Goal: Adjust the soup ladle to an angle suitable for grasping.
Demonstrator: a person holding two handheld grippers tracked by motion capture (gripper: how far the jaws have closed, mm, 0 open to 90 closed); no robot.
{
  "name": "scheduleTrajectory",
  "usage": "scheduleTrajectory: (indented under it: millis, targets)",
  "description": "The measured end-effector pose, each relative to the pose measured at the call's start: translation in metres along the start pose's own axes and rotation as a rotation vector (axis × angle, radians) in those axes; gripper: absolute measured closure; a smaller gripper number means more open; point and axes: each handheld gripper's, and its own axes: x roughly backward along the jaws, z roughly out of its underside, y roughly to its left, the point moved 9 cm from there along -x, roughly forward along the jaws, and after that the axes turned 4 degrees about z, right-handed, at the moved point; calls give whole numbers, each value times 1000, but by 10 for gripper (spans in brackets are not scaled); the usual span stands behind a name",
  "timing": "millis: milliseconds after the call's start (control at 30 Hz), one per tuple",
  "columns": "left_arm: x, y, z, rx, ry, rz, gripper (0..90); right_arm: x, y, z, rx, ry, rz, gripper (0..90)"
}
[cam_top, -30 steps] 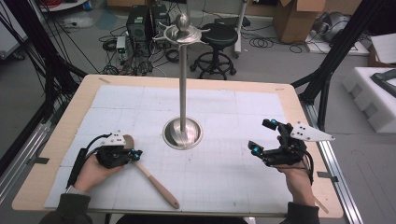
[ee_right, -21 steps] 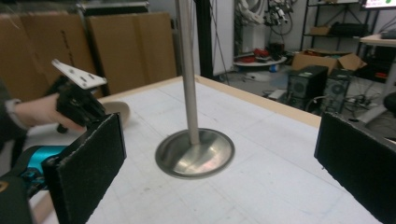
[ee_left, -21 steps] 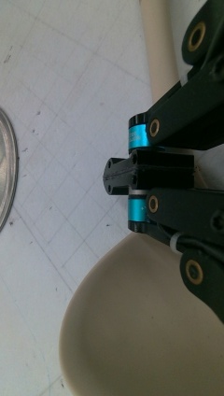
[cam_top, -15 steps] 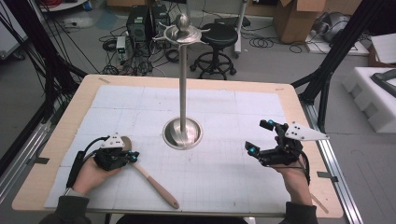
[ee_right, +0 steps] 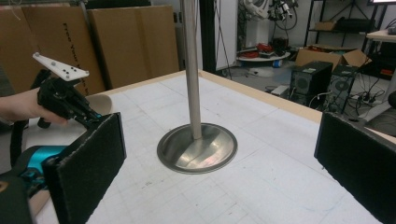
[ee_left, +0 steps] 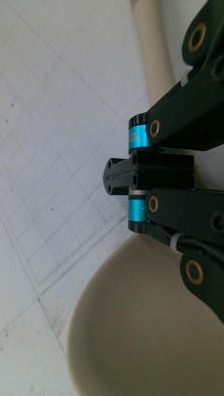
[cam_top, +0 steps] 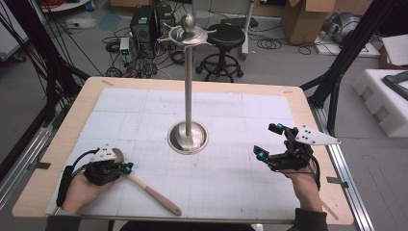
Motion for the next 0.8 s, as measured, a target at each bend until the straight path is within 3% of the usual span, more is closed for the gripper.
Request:
scheduleTrajectory:
  millis: [400, 533, 800]
  targets:
    - [20, -4, 16, 28, -11, -51, 900, -1, 1, 1, 0, 0, -6, 10]
    - [30, -6, 26, 70, -29, -70, 900, 0, 0, 0, -1, -5, -5, 10]
    - [42, -9, 37, 99, -42, -102, 900, -1, 1, 1, 0, 3, -5, 10]
